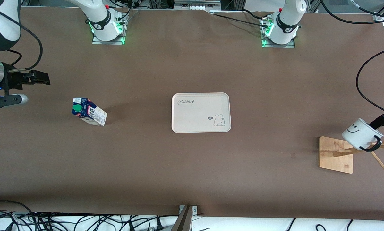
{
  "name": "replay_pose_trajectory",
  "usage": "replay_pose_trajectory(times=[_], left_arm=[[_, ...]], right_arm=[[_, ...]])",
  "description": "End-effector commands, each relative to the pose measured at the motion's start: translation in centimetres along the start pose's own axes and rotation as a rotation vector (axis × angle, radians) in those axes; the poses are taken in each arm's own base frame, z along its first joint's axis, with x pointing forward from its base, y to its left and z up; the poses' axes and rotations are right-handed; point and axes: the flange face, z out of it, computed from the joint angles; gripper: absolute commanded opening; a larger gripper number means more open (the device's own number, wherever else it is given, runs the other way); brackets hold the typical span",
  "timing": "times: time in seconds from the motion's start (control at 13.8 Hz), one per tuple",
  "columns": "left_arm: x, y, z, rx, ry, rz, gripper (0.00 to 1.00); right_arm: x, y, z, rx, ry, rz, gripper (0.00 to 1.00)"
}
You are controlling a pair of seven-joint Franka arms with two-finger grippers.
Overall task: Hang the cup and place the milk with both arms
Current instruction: 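Hang the mug handle on the stand peg while the right gripper releases, then open the left gripper and release the mug on the stand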
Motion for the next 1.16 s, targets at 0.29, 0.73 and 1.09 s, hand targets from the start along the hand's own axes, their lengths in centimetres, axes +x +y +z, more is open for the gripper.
replay_pose_trajectory(times=[0.29, 0.73, 1.09], left_arm=[[0.9, -1.2, -0.8, -0.033, 0.042, -0.039, 0.0], [0.7, -1.9, -0.5, -0.048, 0.057, 0.036, 0.14], [0.8, -0.3, -1.2, -0.084, 0.033, 0.095, 1.0]], right_arm=[[-4.5, 0.4, 1.6, -0.001, 0.152, 0.1, 1.0], [-6.9, 0.1, -1.1, -0.007, 0.225, 0.168, 1.0], [-7.0, 1.9, -1.8, 0.005, 0.195, 0.21, 1.0]])
